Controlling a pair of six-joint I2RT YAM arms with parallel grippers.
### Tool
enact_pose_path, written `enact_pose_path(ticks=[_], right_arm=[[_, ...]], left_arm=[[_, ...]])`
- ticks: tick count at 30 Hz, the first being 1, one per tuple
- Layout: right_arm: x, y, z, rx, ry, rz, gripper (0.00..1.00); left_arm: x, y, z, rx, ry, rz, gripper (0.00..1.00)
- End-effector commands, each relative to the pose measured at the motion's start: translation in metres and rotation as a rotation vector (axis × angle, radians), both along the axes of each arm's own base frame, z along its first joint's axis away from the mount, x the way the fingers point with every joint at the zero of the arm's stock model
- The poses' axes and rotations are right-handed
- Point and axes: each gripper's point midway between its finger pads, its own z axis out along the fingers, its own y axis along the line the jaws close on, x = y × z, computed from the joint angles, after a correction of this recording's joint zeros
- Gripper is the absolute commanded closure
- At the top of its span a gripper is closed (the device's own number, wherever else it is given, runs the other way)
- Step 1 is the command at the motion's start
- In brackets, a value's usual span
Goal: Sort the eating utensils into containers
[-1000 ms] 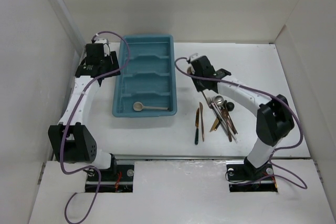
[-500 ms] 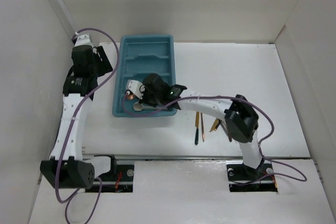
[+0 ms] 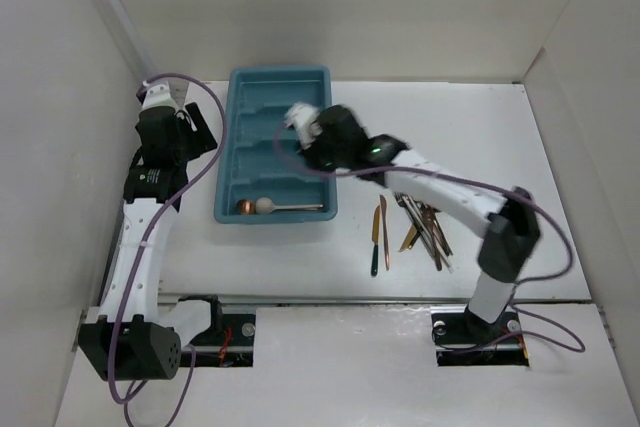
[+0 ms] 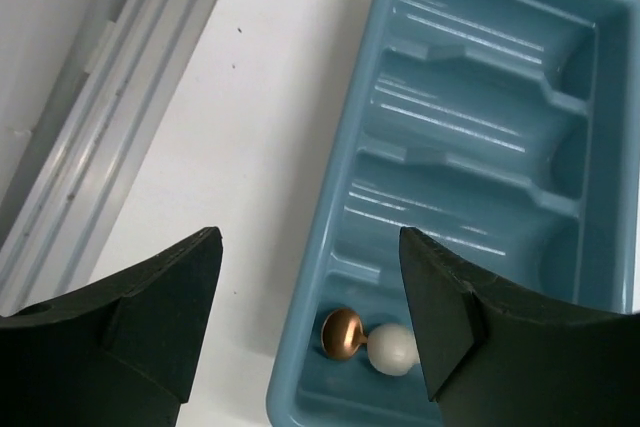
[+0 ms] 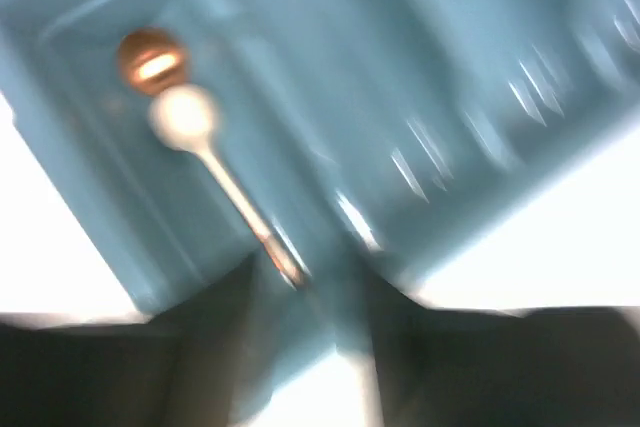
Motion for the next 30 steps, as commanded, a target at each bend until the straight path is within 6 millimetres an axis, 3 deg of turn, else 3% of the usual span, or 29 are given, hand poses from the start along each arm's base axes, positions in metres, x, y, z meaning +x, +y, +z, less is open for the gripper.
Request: enact_pose_path(ticks=[1, 2, 3, 4, 5, 7, 8, 10, 11, 18, 24, 30], right_arm=[[0.027, -0.148, 0.006, 0.096, 0.251, -0.536, 0.78], [0.021, -0.183, -0.006, 0.091, 0.324, -0.641, 0.89], [0.014, -0.213, -0.025, 0.089, 0.416, -0.774, 0.93], [-0.005, -0.261, -0.061, 0.026, 0.537, -0.899, 0.93], [-0.014, -0.278, -0.070, 0.018, 0.571, -0.954, 0.87], [-0.026, -0.302, -0.068, 0.049, 0.560, -1.051, 0.78], [-0.039, -0.313, -0.080, 0.026, 0.576, -1.088, 0.74], [-0.047, -0.322, -0.080, 0.066, 0.576, -1.132, 0.73], [-0.054, -0.328, -0.094, 0.045, 0.597, -1.149, 0.72], [-0.078, -0.326, -0.135, 0.005, 0.715, -1.184, 0.72], [-0.093, -0.334, -0.138, -0.029, 0.736, -1.228, 0.72], [-0.099, -0.337, -0.164, -0.095, 0.774, -1.234, 0.70]], left_arm=[[0.002, -0.006, 0.009, -0.013, -0.084, -0.034, 0.31], [0.003, -0.006, 0.002, -0.025, -0.083, -0.028, 0.31], [0.004, -0.008, 0.002, -0.030, -0.083, -0.040, 0.31], [0.006, -0.012, -0.004, -0.046, -0.074, -0.053, 0.31], [0.006, -0.014, -0.004, -0.049, -0.073, -0.061, 0.31], [0.010, -0.016, -0.005, -0.055, -0.073, -0.074, 0.31], [0.010, -0.016, -0.005, -0.055, -0.073, -0.074, 0.31], [0.010, -0.016, -0.008, -0.043, -0.073, -0.079, 0.31], [0.009, -0.015, -0.013, -0.035, -0.061, -0.082, 0.31], [0.011, -0.014, -0.016, -0.011, -0.048, -0.093, 0.31], [0.010, -0.014, -0.018, -0.019, -0.059, -0.089, 0.31], [0.009, -0.014, -0.023, -0.019, -0.048, -0.089, 0.31]])
